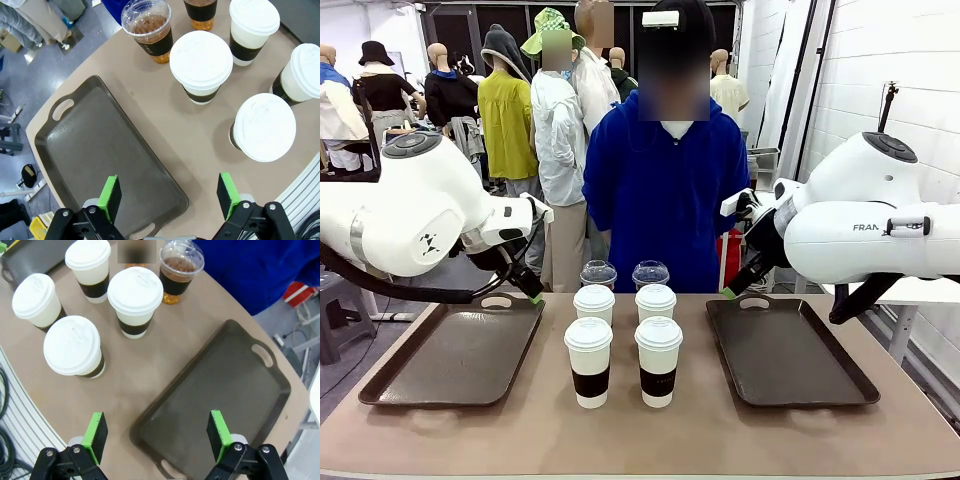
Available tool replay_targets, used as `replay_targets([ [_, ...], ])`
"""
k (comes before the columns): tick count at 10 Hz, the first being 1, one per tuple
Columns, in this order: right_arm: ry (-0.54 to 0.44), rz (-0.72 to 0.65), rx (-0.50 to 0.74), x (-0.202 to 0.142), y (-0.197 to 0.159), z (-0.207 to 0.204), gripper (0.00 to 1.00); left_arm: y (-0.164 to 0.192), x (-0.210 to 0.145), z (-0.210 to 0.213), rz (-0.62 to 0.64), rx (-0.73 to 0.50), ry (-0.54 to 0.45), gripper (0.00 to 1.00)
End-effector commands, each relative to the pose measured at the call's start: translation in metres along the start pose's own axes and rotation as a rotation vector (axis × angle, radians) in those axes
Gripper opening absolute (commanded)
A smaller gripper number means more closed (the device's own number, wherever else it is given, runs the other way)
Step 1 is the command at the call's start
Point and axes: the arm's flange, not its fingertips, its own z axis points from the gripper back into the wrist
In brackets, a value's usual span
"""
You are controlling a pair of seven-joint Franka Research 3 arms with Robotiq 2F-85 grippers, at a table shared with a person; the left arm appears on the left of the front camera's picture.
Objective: Distribute the coffee onto the tray.
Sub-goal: Pick up one iced Americano and place it on the right Handle tray.
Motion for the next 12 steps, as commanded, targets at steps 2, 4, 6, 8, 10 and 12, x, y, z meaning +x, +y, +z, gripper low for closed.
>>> replay_targets([
  [2,-0.071,0.036,0.097,-0.006,-0.015,0.009,1.0,0.005,-0.008,0.008,-0.056,-0.094,-0.077,1.0],
  [4,-0.142,0.107,0.184,-0.015,-0.026,0.02,1.0,0.007,-0.014,0.017,-0.143,-0.17,-0.144,1.0],
  [6,-0.202,0.144,0.225,-0.021,-0.035,0.027,1.0,0.007,-0.023,0.024,-0.212,-0.242,-0.21,1.0],
  [8,-0.256,0.177,0.26,-0.022,-0.042,0.029,1.0,0.005,-0.032,0.03,-0.256,-0.309,-0.295,1.0],
  [10,-0.297,0.193,0.267,-0.018,-0.046,0.027,1.0,0.004,-0.038,0.031,-0.233,-0.318,-0.341,1.0],
  [12,-0.321,0.203,0.275,-0.012,-0.048,0.026,1.0,0.003,-0.041,0.032,-0.213,-0.309,-0.352,1.0],
])
